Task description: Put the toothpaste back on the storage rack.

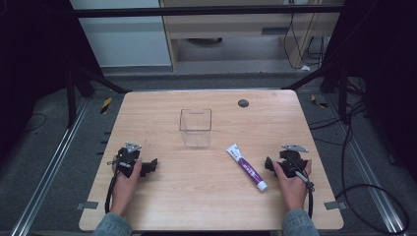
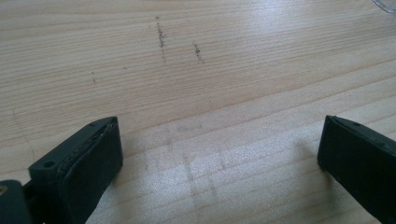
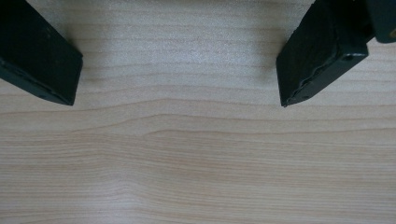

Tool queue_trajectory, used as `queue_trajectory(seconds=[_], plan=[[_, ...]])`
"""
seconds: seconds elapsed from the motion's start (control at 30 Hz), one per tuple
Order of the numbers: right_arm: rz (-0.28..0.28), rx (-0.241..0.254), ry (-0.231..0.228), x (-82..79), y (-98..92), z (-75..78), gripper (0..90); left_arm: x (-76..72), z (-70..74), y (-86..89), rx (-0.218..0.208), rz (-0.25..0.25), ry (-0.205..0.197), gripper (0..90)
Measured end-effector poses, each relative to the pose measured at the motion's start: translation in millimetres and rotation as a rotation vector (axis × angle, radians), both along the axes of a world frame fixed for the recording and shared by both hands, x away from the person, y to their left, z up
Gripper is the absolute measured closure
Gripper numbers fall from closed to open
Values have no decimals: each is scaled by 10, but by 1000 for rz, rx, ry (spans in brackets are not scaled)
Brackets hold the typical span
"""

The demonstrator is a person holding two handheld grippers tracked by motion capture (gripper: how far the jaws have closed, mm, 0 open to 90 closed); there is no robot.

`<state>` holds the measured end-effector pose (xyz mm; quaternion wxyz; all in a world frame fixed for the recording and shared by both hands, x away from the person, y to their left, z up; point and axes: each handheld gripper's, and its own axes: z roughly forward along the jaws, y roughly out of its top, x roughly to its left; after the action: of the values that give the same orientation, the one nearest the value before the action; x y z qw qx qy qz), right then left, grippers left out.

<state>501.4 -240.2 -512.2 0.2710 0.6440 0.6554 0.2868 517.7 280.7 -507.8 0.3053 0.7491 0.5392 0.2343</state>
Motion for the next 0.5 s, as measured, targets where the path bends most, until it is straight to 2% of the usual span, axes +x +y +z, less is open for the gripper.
queue_trajectory(seconds=[0.1, 0.17, 0.23, 0.27, 0.33, 0.4, 0.5], plan=[[-10, 2, 2, 4, 8, 2, 6, 1, 0, -1, -1, 0, 0, 0], [27, -3, 0, -2, -21, 0, 12, 2, 0, -1, -1, 0, 0, 0], [33, 3, 0, -14, -29, 4, 28, 2, 0, -1, -1, 0, 0, 0], [60, 14, 7, -54, -61, 39, 75, 1, 0, -1, -1, 0, 0, 0], [66, 27, 5, -75, -72, 59, 68, 1, 0, -1, -1, 0, 0, 0], [86, 21, -15, -169, -95, 155, 98, 2, 0, -1, -1, 0, 0, 0], [128, 10, -7, -248, -81, 254, 120, 2, 0, -1, 0, 0, 0, 0]])
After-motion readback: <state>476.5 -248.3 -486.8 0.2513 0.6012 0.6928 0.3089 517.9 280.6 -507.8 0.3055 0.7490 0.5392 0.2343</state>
